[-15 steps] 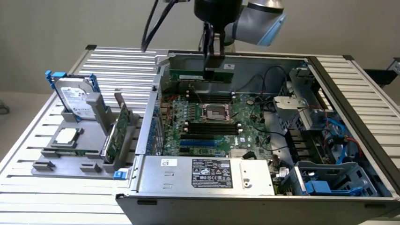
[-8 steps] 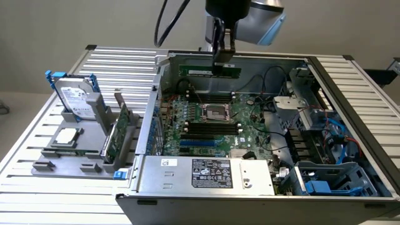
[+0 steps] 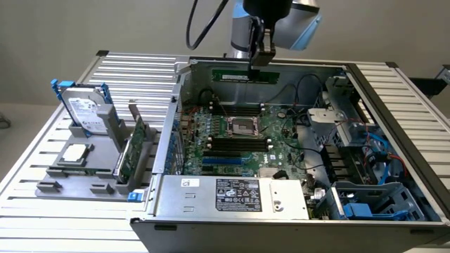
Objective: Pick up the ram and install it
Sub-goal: 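Pick up the ram and move it above insertion slot, then insert the ram into the slot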
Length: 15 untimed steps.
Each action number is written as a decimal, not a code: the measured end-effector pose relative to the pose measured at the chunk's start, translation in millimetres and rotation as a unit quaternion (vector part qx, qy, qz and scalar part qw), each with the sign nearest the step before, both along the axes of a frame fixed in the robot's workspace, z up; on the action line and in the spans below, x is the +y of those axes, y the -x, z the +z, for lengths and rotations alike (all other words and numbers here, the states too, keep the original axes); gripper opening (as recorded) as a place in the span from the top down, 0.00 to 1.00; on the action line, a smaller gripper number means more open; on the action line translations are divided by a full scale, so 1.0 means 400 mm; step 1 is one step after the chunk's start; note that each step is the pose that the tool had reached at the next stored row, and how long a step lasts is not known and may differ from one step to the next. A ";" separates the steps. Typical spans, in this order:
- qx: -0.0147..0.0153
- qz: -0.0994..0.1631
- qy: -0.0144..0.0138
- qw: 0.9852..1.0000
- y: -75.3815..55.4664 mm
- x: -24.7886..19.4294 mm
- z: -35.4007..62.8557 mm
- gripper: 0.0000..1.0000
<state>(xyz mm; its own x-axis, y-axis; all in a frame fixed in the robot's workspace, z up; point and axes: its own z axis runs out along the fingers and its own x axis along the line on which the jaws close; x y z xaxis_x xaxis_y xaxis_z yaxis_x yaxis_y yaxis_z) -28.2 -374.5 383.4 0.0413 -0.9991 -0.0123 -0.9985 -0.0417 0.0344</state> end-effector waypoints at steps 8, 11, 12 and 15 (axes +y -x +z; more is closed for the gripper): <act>0.000 -0.003 0.000 1.000 0.000 0.002 -0.001 0.87; 0.000 -0.003 0.000 1.000 0.000 0.002 -0.001 0.87; 0.000 -0.003 0.000 1.000 0.000 0.002 -0.001 0.87; 0.000 -0.003 0.000 1.000 0.000 0.002 -0.001 0.87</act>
